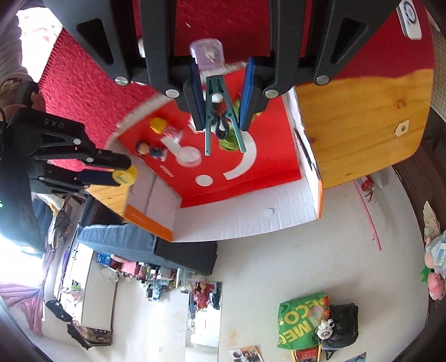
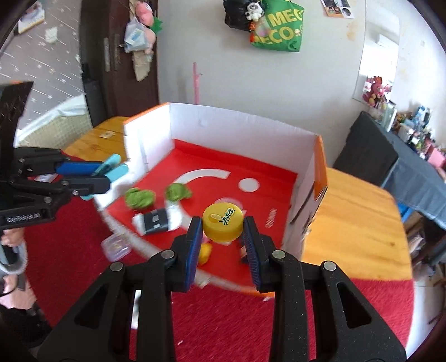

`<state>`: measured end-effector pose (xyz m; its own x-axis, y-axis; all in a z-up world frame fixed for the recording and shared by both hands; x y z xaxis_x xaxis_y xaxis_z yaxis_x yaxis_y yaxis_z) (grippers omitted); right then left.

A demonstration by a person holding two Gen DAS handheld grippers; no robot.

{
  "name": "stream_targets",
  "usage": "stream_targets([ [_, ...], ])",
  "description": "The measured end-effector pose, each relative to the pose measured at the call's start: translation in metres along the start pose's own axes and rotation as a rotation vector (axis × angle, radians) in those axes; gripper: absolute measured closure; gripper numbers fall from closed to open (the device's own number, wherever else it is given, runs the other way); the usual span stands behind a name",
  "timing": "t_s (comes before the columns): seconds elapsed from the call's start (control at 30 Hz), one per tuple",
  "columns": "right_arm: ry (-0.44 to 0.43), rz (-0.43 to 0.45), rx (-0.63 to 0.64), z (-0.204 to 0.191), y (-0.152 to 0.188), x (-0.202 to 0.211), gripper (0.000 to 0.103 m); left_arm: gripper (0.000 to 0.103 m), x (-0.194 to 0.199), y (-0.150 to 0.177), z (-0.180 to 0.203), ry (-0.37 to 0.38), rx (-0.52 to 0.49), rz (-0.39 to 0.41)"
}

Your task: Organize objects

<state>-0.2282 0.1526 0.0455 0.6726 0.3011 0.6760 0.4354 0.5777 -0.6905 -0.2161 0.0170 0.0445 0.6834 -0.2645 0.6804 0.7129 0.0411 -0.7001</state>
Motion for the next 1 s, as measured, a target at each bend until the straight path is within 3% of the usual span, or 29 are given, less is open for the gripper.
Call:
stream_targets([
  [0.4, 0.110, -0.167, 0.046, 0.023, -0.007, -0.056, 0.074, 0.078, -0.049, -0.022, -0.017, -0.086, -0.050, -0.112],
  [0.67, 0.129, -0.245, 0.055, 0.029, -0.001, -0.079, 0.074, 0.078, -0.070, -0.026, -0.023, -0.083, -0.042, -0.193],
  [1.0, 0.127, -0.325, 0.090, 0.030, 0.004, -0.093, 0.074, 0.078, -0.089, -0.016, -0.037, -0.131, -0.061, -0.263],
])
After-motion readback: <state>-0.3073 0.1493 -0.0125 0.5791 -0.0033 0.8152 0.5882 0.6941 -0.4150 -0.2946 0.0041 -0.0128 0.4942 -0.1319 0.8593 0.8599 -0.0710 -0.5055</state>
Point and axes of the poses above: each gripper's, at about its wrist camera, not at the fingertips, and x roughly against the way its jaws point, z to its right, y to its underside, the point moved 9 cm from there along -x, roughly the way its jaws point, and after that the axes turned 15 degrees about x, right-handed, at the moved point
